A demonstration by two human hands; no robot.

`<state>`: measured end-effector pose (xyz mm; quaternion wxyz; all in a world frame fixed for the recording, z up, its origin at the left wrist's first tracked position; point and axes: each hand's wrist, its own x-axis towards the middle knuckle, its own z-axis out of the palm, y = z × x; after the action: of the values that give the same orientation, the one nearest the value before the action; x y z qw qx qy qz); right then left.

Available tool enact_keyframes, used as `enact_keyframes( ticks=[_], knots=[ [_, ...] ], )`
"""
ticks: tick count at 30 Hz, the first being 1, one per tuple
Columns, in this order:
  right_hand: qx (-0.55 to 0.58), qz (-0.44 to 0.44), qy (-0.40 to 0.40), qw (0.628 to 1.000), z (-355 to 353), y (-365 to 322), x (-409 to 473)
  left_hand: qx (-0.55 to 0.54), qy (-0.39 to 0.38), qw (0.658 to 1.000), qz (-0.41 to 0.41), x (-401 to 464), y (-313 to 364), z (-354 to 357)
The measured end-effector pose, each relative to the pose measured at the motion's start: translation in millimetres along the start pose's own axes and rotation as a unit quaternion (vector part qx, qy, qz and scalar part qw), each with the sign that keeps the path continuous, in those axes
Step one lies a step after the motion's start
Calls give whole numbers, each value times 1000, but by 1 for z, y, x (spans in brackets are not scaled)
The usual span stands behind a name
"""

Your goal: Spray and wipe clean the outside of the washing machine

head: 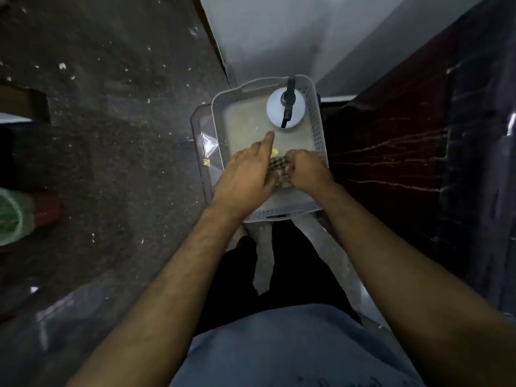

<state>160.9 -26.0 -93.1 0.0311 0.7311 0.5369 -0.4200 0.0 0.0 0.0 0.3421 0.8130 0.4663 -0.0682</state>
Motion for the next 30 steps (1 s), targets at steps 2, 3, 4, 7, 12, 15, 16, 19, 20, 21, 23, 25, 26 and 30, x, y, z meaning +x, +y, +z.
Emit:
enact_keyframes(
  ticks=[2, 3, 4, 7, 12, 15, 16, 19, 20, 21, 23, 25, 26, 30],
  knots=[
    [-9, -8, 20, 1000, 13, 3, 15, -41, 32, 998, -22, 14, -6, 14],
    [-18, -16, 21, 999, 25, 6, 23, -50, 38, 997, -34, 19, -10, 21],
    [-16, -24, 27, 999, 31, 4, 24, -53, 44, 997, -40, 23, -11, 25],
    [15, -40, 69, 997, 54, 9, 34, -49, 46, 996, -58, 37, -19, 47],
    [-44, -41, 44, 997, 61, 16, 48, -92, 32, 991, -87, 46, -22, 80],
    [-98, -53, 30, 993, 51, 17, 53, -137, 28, 985, -100, 43, -22, 88],
    [-125, -57, 22, 990, 46, 16, 54, -162, 36, 980, -109, 44, -21, 87],
    [-151, -62, 18, 986, 39, 15, 49, -223, 62, 964, -131, 48, -13, 80],
    [-106, -53, 37, 992, 39, 17, 44, -232, 73, 961, -128, 51, -10, 76],
    [-42, -37, 69, 996, 39, 19, 38, -236, 87, 960, -124, 55, -7, 72],
    [74, 11, 126, 989, 35, 25, 27, -244, 121, 955, -118, 63, -4, 65],
    [137, 95, 138, 976, 24, 30, 16, -248, 153, 948, -128, 73, -3, 60],
    [154, 123, 146, 969, 19, 34, 12, -252, 169, 943, -136, 78, -2, 59],
    [248, 144, 228, 930, 4, 44, 3, -275, 220, 923, -155, 92, 7, 52]
  ],
)
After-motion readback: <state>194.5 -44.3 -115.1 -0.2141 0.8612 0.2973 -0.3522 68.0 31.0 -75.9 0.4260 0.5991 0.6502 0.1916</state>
